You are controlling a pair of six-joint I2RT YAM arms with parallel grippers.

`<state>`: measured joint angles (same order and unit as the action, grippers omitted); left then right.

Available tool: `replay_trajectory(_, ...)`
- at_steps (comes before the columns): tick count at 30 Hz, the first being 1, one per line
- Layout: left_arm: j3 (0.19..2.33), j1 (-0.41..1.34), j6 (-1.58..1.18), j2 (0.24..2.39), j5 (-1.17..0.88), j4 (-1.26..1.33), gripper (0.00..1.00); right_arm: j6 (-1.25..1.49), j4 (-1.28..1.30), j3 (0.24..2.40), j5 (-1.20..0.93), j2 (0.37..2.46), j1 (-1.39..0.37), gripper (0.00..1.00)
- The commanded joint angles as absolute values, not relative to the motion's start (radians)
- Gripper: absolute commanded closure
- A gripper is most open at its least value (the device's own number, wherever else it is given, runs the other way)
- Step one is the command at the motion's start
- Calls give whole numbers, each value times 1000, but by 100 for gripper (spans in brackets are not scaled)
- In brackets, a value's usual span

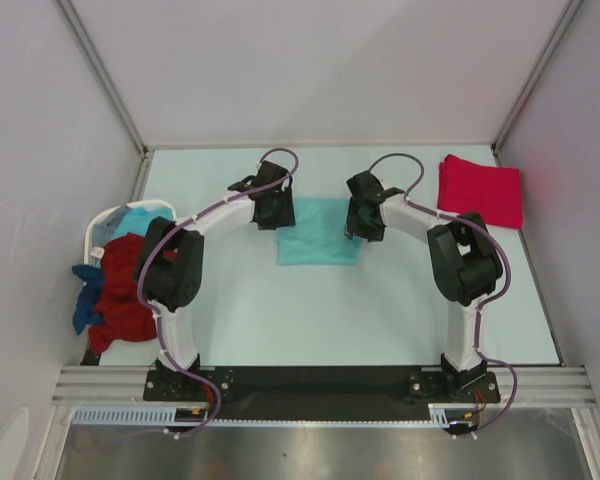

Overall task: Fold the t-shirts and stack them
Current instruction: Smooth out wrinkles on the folded tshirt, then put the neatly folded tshirt into the corner of the board with both arms

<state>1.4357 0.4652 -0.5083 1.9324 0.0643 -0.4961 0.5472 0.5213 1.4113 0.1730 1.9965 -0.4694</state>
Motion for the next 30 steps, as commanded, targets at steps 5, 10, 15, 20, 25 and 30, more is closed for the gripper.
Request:
replay_trajectory(5, 1486, 459, -483, 1930, 41, -495, 43, 537, 528, 1505, 212, 1931, -479, 42)
replay_trajectory(10, 1494, 459, -480, 1940, 38, -497, 43, 534, 538, 1516, 219, 1957, -472, 42)
replay_trajectory(15, 1496, 456, -483, 1947, 38, -499, 43, 535, 529, 1497, 218, 1980, -463, 42)
replay_trajectory(20, 1502, 453, -483, 1951, 38, -500, 43, 535, 525, 1491, 213, 1994, -454, 42)
replay_trajectory(25, 1514, 449, -485, 1959, 41, -508, 43, 534, 517, 1486, 206, 2025, -443, 42)
replay_trajectory(30, 1513, 448, -485, 1962, 43, -511, 43, 538, 505, 1473, 193, 2043, -439, 42)
